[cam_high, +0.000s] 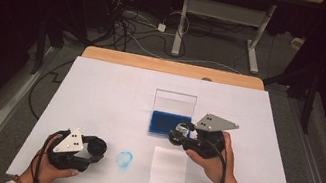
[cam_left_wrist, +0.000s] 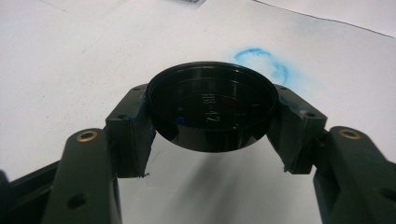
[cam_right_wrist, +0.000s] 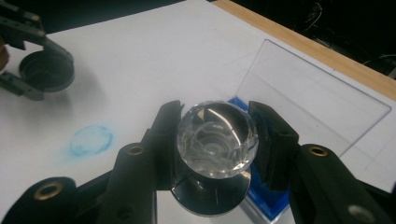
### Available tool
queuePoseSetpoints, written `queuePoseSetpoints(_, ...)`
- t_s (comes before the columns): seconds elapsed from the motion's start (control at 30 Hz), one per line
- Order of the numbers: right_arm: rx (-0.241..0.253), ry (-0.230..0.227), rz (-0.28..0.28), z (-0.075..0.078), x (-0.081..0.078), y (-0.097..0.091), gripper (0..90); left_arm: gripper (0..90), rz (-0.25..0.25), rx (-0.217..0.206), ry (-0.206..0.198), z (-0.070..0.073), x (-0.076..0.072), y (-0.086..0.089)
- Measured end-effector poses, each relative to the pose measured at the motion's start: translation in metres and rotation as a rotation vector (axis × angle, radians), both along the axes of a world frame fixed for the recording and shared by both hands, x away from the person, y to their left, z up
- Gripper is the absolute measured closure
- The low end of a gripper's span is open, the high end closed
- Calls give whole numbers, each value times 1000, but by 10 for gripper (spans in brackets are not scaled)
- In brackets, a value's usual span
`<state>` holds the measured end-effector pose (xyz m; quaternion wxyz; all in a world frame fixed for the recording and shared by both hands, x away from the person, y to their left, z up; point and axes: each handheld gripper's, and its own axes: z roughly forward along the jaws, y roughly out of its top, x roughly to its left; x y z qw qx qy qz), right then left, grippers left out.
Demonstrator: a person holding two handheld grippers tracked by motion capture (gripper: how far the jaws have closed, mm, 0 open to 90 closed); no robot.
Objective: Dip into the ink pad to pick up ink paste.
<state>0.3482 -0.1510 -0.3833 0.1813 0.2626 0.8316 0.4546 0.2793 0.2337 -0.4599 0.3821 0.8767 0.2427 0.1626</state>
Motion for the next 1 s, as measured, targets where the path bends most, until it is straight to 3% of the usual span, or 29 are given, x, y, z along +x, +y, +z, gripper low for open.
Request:
queuePoseSetpoints(0.17, -55, 18, 6, -1, 22, 20, 572, 363, -3, 7, -2, 0, 1, -2)
queuePoseSetpoints(0.37, -109, 40, -18, -13, 46, 38, 572, 363, -5, 6, -2, -1, 0, -1)
queuePoseSetpoints(0.67, -86, 75, -75, -29, 72, 45, 572, 363, 1, 8, 7, -2, 1, -1)
queuePoseSetpoints(1.0, -120, 100, -91, -40, 80, 64, 572, 363, -1, 6, 8, -1, 2, -1)
